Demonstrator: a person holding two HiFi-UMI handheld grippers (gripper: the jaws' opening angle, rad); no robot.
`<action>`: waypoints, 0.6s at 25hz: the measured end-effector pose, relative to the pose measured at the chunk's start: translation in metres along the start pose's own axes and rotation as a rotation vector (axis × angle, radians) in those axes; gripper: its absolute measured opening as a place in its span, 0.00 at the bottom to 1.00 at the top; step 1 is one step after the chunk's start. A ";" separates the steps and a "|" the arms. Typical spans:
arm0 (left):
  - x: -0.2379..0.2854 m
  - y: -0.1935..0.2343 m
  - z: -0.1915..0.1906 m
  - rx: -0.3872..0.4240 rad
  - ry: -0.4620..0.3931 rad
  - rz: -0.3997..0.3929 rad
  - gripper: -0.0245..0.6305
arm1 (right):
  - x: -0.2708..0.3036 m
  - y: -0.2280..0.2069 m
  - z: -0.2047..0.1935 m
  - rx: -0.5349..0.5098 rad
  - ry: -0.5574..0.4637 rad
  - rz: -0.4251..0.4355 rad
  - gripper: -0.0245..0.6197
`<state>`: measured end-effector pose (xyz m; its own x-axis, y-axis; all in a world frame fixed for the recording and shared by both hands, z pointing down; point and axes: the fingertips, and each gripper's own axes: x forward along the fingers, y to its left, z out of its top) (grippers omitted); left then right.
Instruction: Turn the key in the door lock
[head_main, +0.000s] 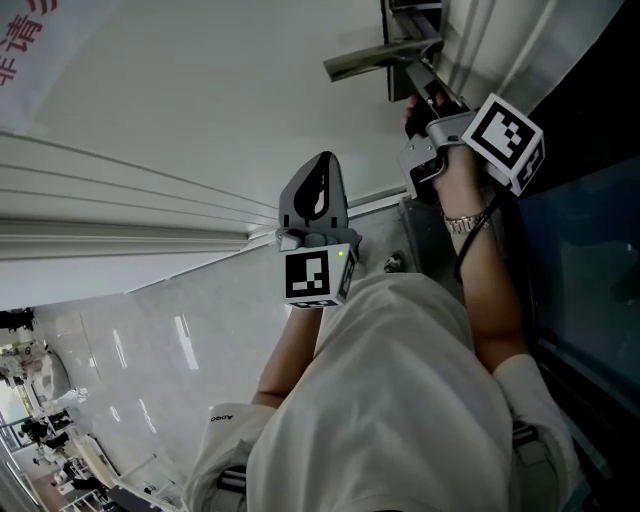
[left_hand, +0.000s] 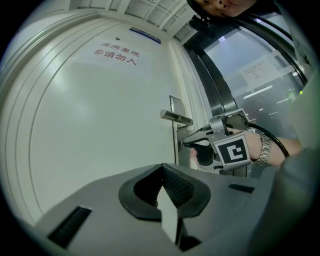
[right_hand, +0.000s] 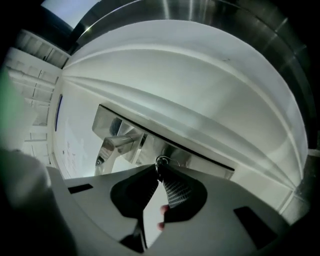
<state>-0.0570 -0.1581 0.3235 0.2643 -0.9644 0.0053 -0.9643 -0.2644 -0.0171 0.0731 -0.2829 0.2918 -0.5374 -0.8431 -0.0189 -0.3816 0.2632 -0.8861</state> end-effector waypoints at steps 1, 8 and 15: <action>0.000 0.000 0.000 0.000 -0.001 0.001 0.05 | 0.000 0.000 0.000 0.006 0.004 0.004 0.08; 0.000 0.003 0.002 0.011 -0.003 0.009 0.05 | -0.005 0.001 -0.006 -0.108 0.062 -0.019 0.08; 0.002 0.002 0.000 0.012 0.004 -0.001 0.05 | -0.015 0.005 -0.015 -0.484 0.126 -0.050 0.25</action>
<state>-0.0585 -0.1608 0.3237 0.2656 -0.9640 0.0092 -0.9636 -0.2658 -0.0288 0.0678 -0.2614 0.2949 -0.5852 -0.8047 0.1005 -0.6978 0.4366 -0.5678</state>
